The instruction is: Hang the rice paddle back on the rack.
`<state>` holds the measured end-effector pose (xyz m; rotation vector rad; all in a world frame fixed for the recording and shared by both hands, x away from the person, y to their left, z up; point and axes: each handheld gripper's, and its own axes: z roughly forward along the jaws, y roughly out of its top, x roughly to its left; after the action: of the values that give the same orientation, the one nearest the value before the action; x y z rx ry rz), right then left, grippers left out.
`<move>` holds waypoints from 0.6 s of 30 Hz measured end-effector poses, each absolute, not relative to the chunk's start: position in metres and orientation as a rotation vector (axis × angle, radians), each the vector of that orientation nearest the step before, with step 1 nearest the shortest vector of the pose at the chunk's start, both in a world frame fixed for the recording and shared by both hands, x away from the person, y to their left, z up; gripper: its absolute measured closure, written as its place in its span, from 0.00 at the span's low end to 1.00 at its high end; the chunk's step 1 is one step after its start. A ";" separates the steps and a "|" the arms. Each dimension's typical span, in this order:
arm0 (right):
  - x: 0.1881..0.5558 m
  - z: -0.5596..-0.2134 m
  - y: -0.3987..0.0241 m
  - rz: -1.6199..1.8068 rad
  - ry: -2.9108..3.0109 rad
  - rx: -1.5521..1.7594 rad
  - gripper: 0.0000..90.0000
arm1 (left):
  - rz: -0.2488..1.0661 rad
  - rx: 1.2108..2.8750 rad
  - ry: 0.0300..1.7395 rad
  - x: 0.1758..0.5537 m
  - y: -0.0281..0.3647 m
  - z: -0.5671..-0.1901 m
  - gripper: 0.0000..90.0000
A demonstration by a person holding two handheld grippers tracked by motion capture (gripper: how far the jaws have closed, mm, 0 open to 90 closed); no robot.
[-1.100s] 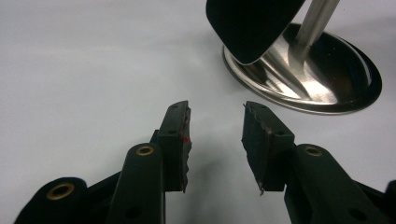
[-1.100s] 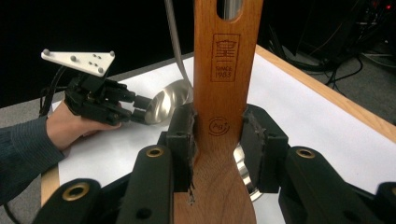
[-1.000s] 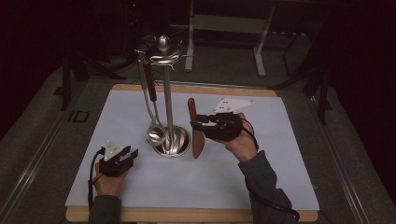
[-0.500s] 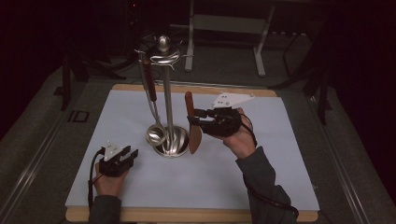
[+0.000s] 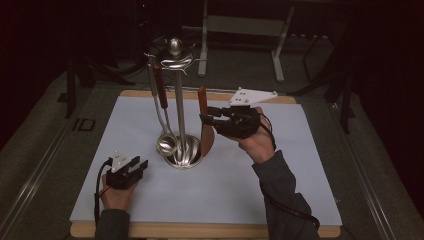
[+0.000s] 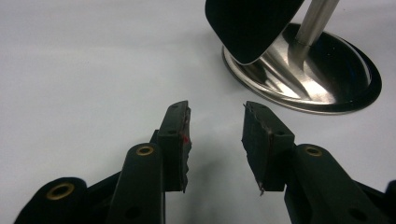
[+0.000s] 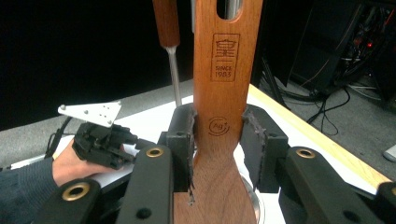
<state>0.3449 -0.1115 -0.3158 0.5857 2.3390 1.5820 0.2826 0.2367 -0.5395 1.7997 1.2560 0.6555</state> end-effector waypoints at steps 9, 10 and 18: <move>0.342 -0.302 -0.107 1.621 2.305 0.575 0.73 | 0.655 1.800 1.255 0.283 0.237 -0.539 0.68; 0.342 -0.301 -0.107 1.623 2.304 0.574 0.73 | 0.655 1.801 1.255 0.283 0.237 -0.539 0.68; 0.342 -0.291 -0.102 1.649 2.290 0.564 0.73 | 0.656 1.805 1.253 0.283 0.237 -0.539 0.68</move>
<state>0.3424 -0.1021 -0.2910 0.5636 2.2905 1.6489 0.2826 0.2367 -0.5394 1.8048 1.2534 0.6556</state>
